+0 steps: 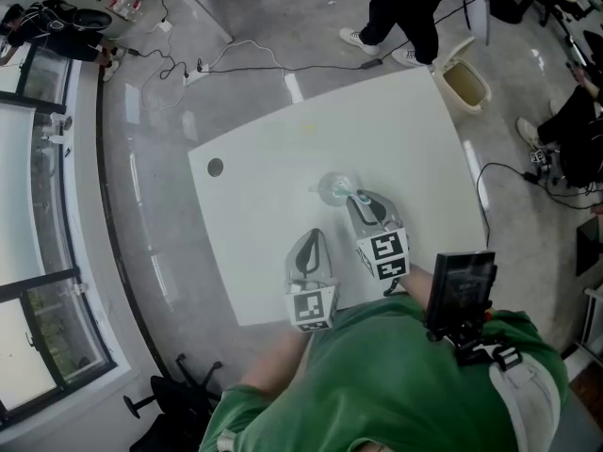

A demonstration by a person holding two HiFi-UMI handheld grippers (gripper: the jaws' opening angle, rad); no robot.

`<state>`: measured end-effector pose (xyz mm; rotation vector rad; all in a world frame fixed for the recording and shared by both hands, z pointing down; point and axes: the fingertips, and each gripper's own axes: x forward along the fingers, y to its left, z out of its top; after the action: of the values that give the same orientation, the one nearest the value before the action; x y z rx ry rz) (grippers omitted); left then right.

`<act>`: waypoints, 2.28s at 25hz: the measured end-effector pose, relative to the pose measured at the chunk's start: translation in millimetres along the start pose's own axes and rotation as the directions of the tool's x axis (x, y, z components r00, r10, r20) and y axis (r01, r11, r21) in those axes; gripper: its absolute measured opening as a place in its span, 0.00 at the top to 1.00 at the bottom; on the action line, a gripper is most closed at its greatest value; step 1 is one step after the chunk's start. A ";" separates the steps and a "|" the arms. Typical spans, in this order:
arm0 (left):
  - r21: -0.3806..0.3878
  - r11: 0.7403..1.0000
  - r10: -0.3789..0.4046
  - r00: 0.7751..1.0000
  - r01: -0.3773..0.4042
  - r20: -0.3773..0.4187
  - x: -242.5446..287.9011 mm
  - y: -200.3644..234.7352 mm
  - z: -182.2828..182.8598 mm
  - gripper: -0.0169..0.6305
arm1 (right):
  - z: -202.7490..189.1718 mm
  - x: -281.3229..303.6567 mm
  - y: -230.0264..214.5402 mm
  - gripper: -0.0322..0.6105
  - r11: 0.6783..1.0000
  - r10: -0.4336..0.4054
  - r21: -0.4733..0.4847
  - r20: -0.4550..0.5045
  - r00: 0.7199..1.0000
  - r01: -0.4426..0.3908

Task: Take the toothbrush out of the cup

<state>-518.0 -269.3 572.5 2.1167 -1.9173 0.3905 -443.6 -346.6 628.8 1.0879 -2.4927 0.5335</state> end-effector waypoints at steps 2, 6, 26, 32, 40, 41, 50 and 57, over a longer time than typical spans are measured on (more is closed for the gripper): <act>0.001 1.000 0.003 1.000 -0.003 0.000 6.6 0.8 -2.9 0.96 | -1.8 5.3 -4.9 0.85 1.000 -0.003 0.001 0.002 1.000 0.003; 0.002 1.000 0.007 1.000 -0.007 0.005 12.3 1.1 -2.8 0.96 | -0.6 8.2 -8.2 0.89 1.000 -0.004 0.006 0.007 1.000 0.004; -0.002 1.000 0.001 0.996 -0.001 0.090 -4.9 8.0 13.3 0.96 | 35.2 -28.3 10.1 0.90 0.999 -0.004 -0.031 0.089 0.996 0.007; -0.002 1.000 -0.023 0.987 0.024 0.156 -15.8 4.3 38.4 0.96 | 63.7 -64.9 21.1 0.90 0.998 -0.024 -0.052 0.155 0.988 0.032; -0.014 0.998 -0.063 0.979 0.067 0.195 -40.3 -10.2 47.2 0.96 | 67.9 -114.6 34.6 0.90 0.995 -0.066 -0.061 0.203 0.977 0.080; -0.019 0.997 -0.068 0.978 0.073 0.196 -43.4 -11.8 46.5 0.96 | 66.9 -120.0 35.7 0.90 0.994 -0.074 -0.061 0.208 0.975 0.089; -0.030 0.993 -0.101 0.964 0.112 0.244 -77.9 -30.1 47.5 0.96 | 47.4 -170.0 51.2 0.90 0.990 -0.112 -0.056 0.232 0.966 0.128; -0.026 0.997 -0.059 0.963 0.069 0.264 -96.3 -37.8 61.0 0.96 | 52.8 -190.9 57.0 0.90 0.993 -0.066 -0.076 0.249 0.966 0.087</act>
<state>-487.9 -198.8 480.1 2.2986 -1.9685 0.0630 -374.8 -218.9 482.4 1.2787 -2.6413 0.2800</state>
